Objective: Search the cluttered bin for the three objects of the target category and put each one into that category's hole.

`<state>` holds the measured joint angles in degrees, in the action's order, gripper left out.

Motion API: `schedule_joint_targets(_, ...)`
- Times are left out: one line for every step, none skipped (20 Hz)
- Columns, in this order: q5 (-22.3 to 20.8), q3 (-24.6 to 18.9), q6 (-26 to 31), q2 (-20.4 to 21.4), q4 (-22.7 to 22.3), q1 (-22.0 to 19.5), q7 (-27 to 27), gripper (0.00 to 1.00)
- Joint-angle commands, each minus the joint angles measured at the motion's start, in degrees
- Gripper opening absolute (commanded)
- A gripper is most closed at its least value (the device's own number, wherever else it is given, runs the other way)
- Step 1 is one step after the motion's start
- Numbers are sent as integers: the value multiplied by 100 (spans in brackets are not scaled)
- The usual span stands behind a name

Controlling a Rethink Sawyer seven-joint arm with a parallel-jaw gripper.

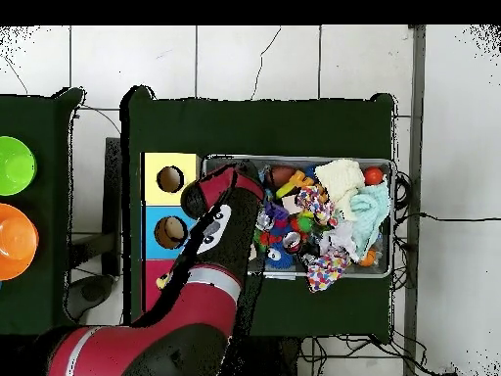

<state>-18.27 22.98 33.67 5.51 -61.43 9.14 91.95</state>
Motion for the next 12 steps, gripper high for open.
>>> schedule_joint_targets(-416,440,1037,-978,-94,-238,634,100)
schedule_joint_targets(-406,472,1154,-990,-83,-227,552,100)
schedule_joint_targets(-363,447,1226,-973,-112,-247,457,100)
schedule_joint_targets(-323,381,1277,-918,-177,-287,342,100)
schedule_joint_targets(-282,301,1411,-868,-222,-333,159,100)
schedule_joint_targets(-269,242,1460,-789,-310,-373,10,100)
schedule_joint_targets(-270,215,1641,-759,-330,-383,-163,100)
schedule_joint_targets(-269,182,1701,-692,-412,-408,-262,100)
schedule_joint_targets(-274,162,1829,-673,-434,-417,-357,100)
schedule_joint_targets(-266,97,1837,-616,-517,-461,-419,100)
schedule_joint_targets(-255,42,1959,-587,-550,-496,-521,100)
schedule_joint_targets(-239,-28,2071,-543,-598,-541,-634,100)
